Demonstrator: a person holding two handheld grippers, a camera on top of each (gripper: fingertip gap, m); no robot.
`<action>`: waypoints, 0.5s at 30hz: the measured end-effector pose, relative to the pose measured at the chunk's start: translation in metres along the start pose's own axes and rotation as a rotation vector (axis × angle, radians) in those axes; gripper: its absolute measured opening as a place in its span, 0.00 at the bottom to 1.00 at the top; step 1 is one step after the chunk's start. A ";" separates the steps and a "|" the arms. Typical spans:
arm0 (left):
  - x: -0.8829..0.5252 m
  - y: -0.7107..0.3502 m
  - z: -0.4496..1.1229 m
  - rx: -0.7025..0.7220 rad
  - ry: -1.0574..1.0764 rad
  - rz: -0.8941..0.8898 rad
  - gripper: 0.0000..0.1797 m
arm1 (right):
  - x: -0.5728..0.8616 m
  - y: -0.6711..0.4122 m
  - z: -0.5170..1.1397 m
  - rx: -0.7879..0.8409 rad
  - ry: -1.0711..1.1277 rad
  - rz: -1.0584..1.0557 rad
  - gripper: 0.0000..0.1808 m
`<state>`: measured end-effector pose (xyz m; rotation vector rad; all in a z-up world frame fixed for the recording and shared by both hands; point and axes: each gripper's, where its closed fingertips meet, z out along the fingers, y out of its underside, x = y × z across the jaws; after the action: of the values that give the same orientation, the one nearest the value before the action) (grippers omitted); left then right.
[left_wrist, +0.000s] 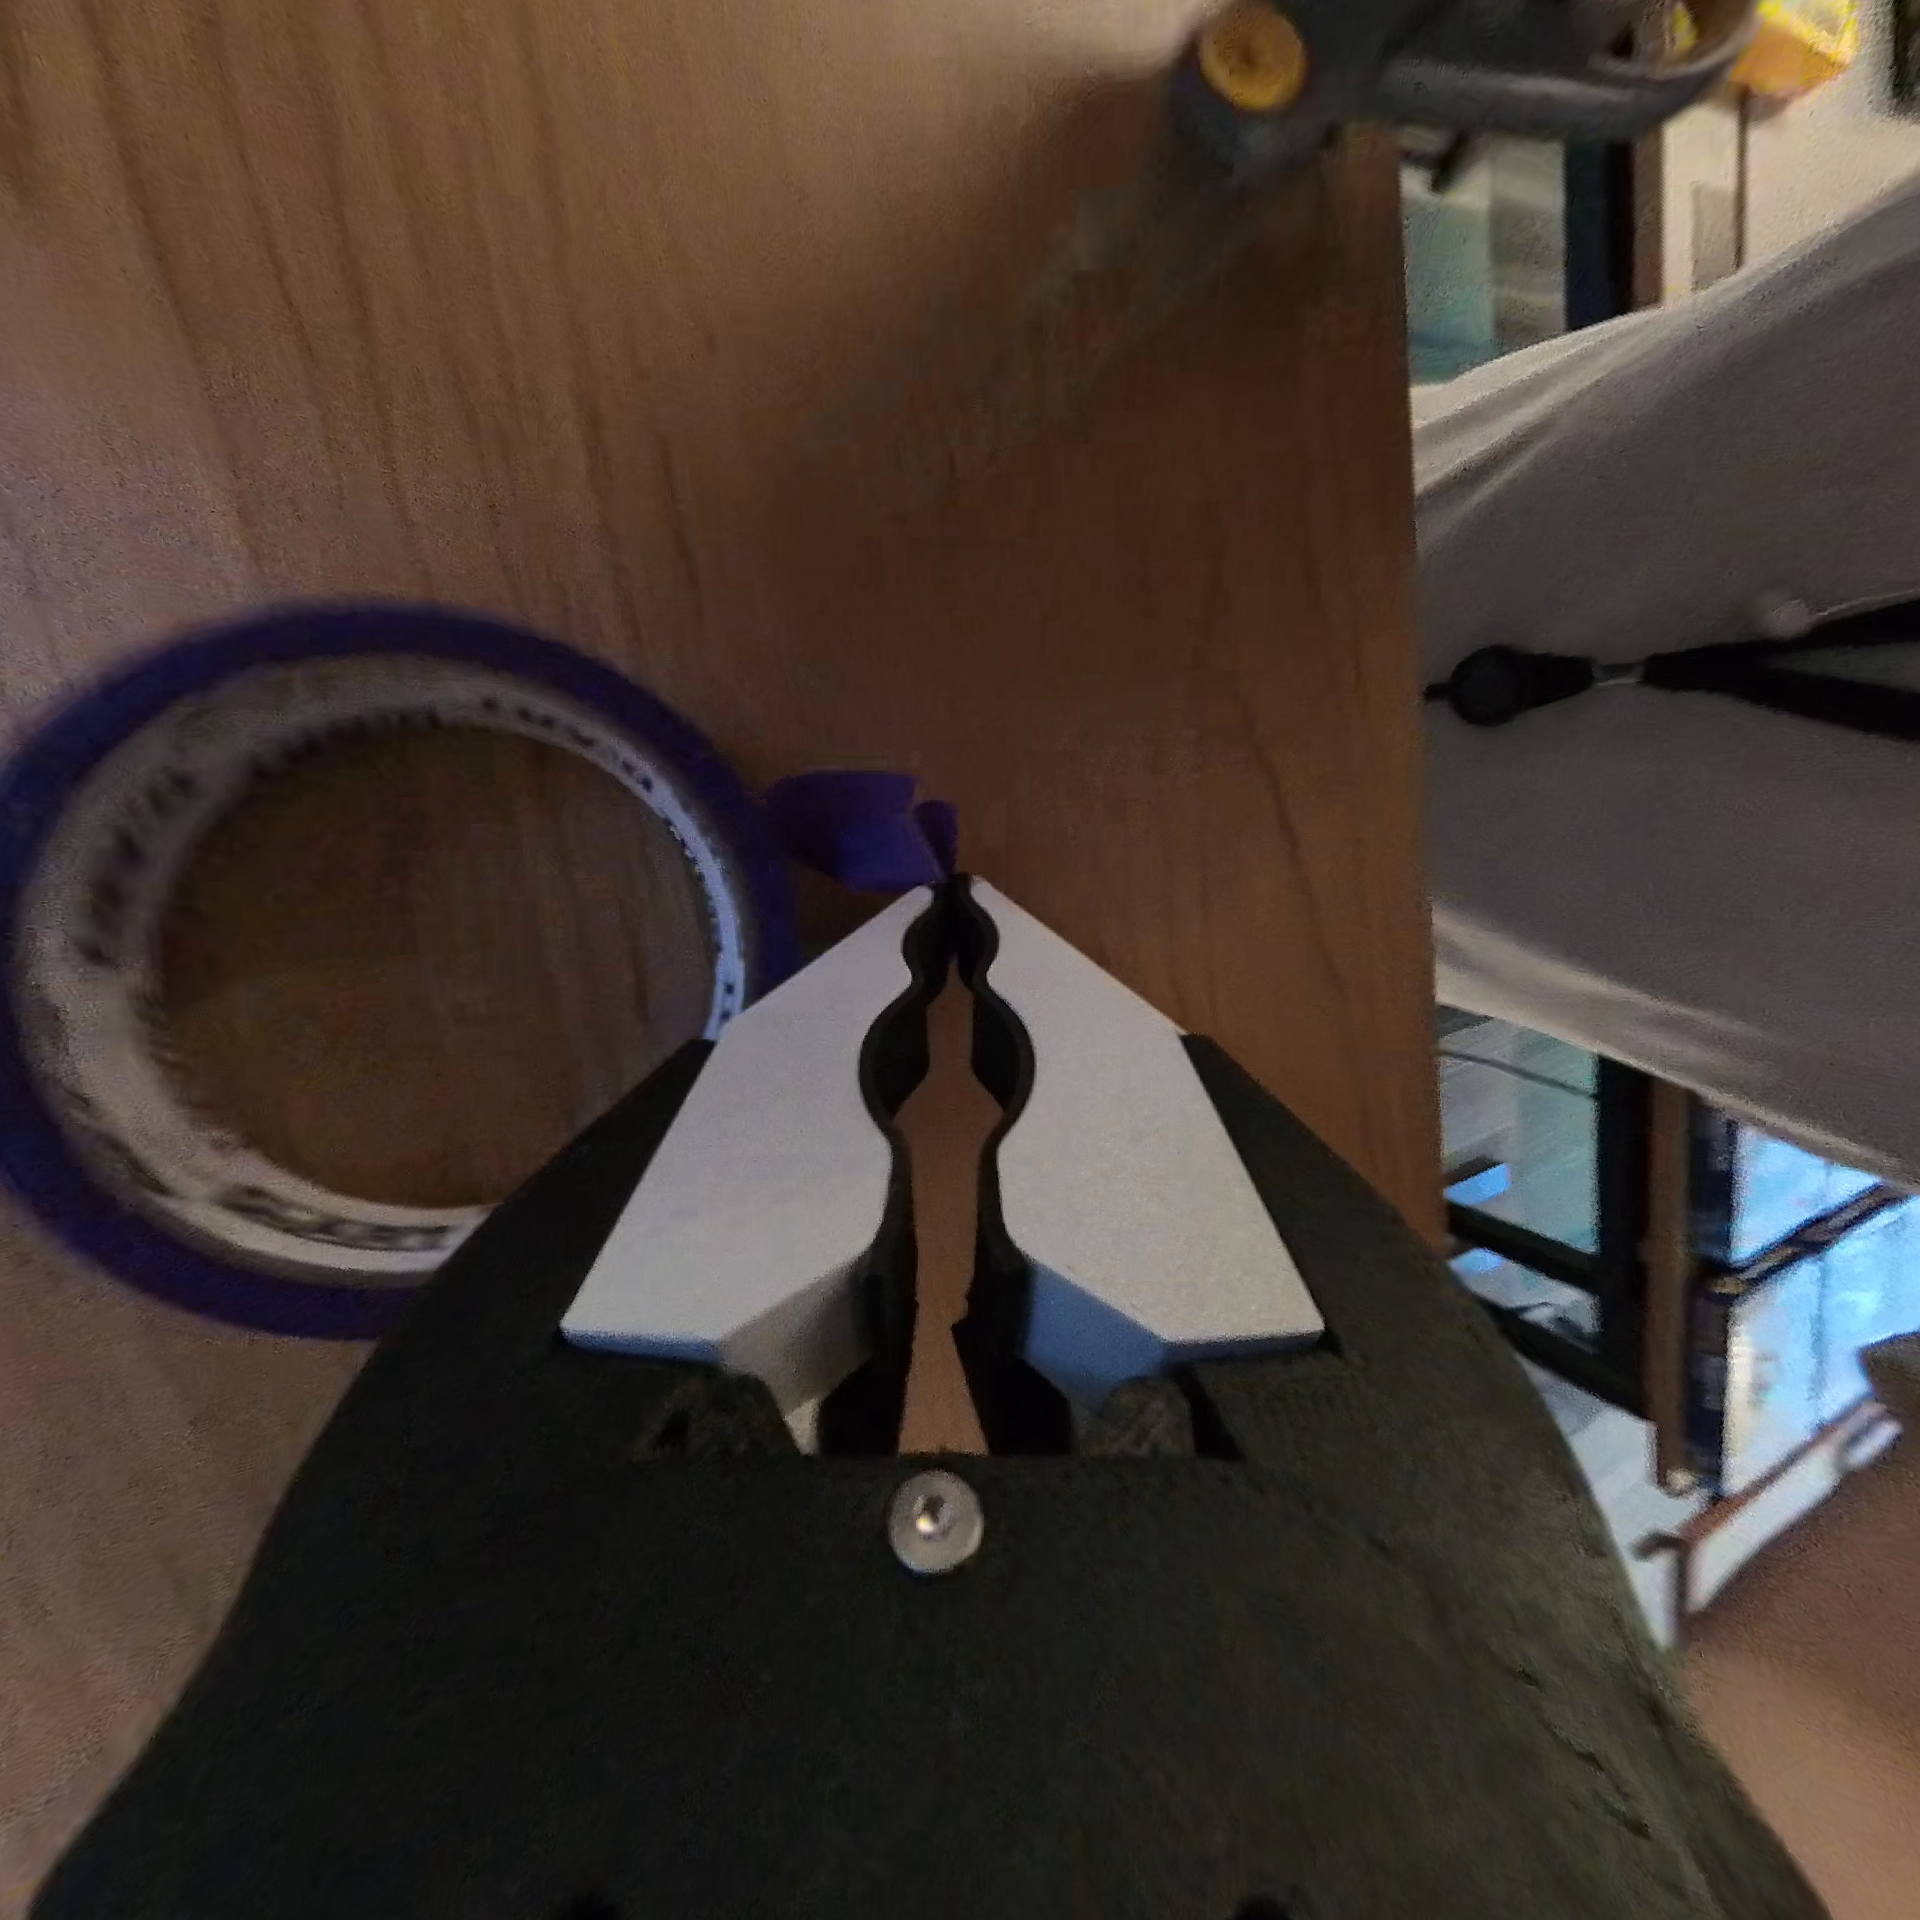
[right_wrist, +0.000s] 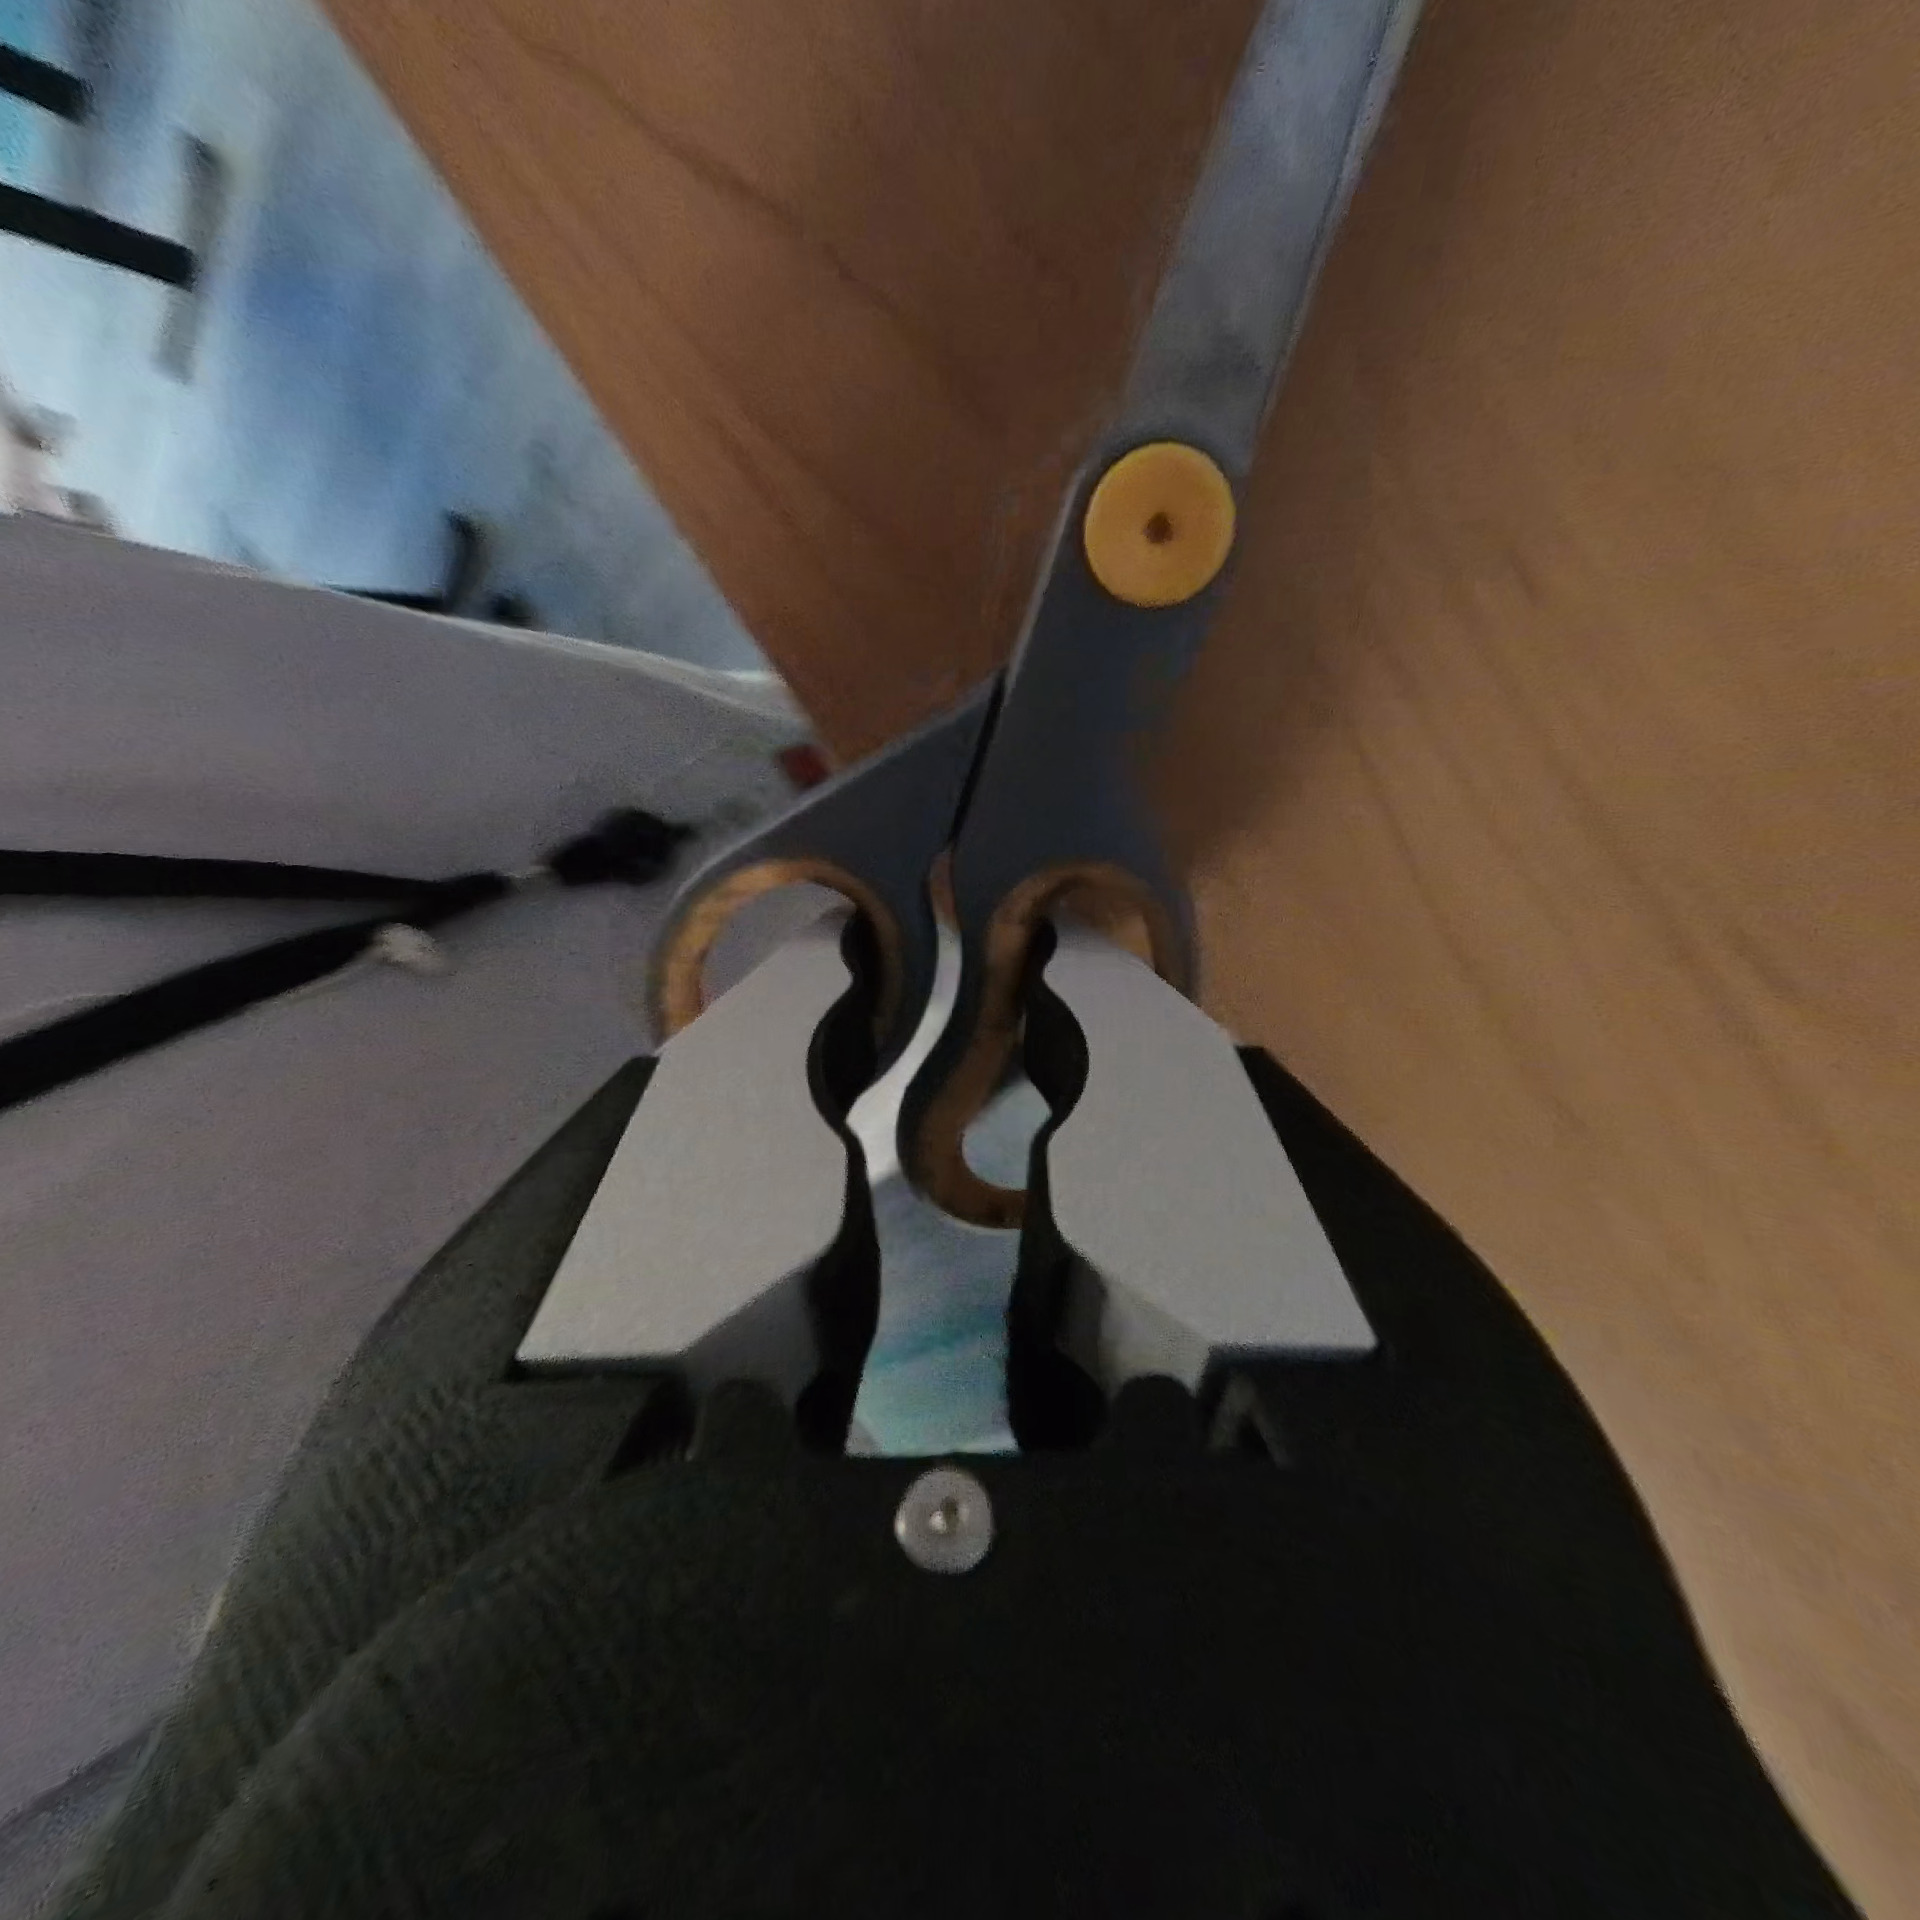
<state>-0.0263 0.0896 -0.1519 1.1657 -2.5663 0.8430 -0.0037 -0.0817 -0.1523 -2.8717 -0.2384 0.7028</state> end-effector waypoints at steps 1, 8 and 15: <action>0.001 0.003 0.000 0.001 0.017 -0.045 0.00 | 0.016 -0.001 -0.005 -0.026 0.085 -0.023 0.12; 0.019 0.007 -0.005 0.116 0.186 -0.368 0.00 | 0.080 -0.010 -0.032 -0.233 0.351 -0.129 0.30; 0.027 0.019 -0.008 0.122 0.140 -0.357 0.00 | 0.006 -0.123 -0.047 0.198 0.358 -0.892 0.23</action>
<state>-0.0592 0.0871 -0.1424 1.4839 -2.1322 0.9630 0.0099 0.0327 -0.0884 -2.2713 -1.1937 0.0338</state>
